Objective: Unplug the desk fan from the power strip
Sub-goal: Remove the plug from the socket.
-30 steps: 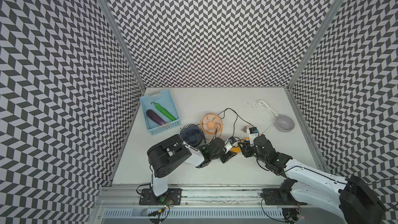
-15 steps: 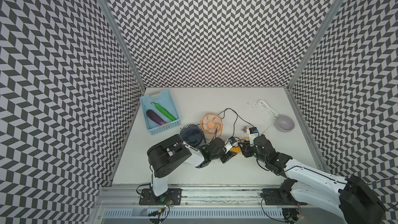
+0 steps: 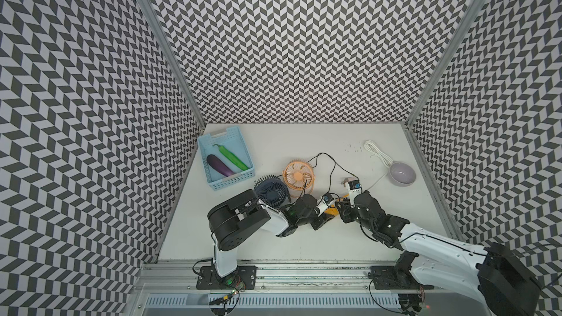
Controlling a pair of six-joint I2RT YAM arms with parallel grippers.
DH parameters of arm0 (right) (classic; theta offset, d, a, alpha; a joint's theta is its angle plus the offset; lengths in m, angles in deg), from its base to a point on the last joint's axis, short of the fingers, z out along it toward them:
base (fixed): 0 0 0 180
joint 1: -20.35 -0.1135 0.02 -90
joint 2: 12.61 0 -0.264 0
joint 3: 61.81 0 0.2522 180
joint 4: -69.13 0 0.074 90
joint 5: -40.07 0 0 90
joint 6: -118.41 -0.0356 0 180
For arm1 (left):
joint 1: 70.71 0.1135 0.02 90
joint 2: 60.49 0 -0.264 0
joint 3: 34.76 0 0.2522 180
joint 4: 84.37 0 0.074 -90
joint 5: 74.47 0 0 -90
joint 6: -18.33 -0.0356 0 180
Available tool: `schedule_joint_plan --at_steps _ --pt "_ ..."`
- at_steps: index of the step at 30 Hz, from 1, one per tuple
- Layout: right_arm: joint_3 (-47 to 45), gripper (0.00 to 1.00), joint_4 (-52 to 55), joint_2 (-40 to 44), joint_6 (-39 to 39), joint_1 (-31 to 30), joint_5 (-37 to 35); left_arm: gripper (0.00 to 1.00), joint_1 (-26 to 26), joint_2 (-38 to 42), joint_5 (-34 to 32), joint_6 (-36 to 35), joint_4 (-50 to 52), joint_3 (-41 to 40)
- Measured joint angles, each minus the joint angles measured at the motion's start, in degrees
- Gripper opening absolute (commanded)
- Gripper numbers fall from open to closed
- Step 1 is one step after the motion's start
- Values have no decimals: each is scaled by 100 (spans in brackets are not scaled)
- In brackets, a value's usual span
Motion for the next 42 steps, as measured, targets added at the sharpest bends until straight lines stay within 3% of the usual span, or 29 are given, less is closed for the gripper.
schedule_joint_plan --at_steps 10,16,23,34,42 --pt "46 17 15 -66 -4 -44 -103 11 0 11 -33 -2 22 0" --pt "28 17 203 275 -24 348 369 11 -9 17 11 17 -68 0" --pt "28 17 289 310 33 389 496 11 -17 22 44 20 -59 0" --pt "240 17 417 -35 39 -192 -214 11 -7 26 37 15 31 -9" --pt "254 17 433 -46 -33 -203 -310 11 -4 31 33 11 31 -13"
